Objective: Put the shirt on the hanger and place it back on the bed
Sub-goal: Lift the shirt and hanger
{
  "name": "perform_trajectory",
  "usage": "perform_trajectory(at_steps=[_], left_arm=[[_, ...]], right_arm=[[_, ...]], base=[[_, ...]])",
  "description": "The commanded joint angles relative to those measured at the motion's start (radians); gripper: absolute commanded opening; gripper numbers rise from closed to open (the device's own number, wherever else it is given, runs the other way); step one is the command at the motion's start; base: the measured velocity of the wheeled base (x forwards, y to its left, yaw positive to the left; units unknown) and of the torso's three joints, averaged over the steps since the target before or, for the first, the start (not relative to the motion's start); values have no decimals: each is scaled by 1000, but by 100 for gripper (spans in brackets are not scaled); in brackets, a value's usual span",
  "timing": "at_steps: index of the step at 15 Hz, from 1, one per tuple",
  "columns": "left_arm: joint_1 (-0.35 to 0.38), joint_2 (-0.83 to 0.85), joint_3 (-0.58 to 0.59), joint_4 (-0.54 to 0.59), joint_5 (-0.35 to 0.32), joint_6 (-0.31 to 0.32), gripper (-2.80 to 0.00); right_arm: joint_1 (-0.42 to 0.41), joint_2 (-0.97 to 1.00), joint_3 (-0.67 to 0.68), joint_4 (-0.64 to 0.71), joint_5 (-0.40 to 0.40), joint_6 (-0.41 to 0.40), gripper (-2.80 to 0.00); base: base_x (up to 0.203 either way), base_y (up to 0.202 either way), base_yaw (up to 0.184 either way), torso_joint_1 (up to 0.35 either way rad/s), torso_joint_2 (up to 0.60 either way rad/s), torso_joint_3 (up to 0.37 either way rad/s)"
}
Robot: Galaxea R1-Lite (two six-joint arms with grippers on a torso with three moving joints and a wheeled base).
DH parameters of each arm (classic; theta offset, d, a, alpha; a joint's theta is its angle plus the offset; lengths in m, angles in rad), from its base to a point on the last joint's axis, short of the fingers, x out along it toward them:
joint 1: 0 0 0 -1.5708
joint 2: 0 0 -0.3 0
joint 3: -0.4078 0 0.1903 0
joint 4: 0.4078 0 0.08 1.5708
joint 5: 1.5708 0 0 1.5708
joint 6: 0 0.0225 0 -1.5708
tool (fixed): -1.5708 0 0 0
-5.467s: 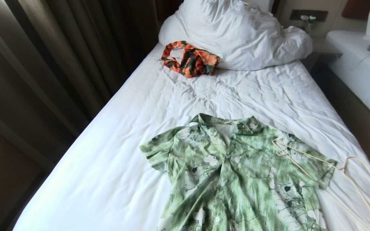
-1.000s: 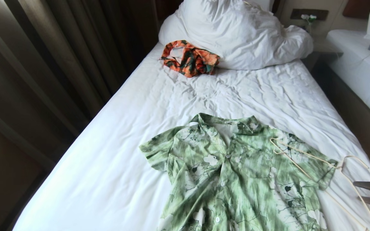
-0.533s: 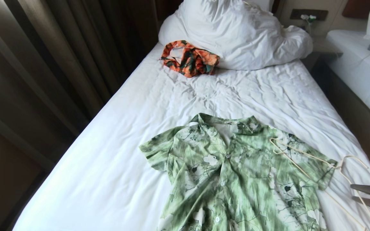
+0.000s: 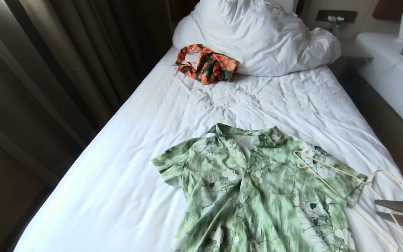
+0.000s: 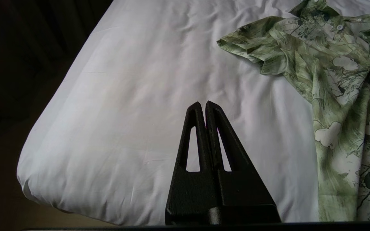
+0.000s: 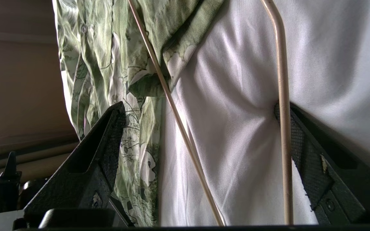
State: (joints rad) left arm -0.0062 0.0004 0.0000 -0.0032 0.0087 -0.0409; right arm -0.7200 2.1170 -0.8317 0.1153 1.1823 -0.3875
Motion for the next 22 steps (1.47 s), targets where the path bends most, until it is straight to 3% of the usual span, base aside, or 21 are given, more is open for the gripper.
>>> perform_trajectory(at_steps=[1,13,22], left_arm=[[0,0,0,0,0,-1,-280],[0,0,0,-1,0,-1,-280],[0,0,0,0,0,-1,-280]], right_arm=[[0,-3,0,-3,6,-2,-280],[-23,-151,31,-22,2,4,-280],[-20,-452,41,-79,3,-5,-280]], base=[[0,0,0,0,0,0],[0,0,0,0,0,0],[0,0,0,0,0,0]])
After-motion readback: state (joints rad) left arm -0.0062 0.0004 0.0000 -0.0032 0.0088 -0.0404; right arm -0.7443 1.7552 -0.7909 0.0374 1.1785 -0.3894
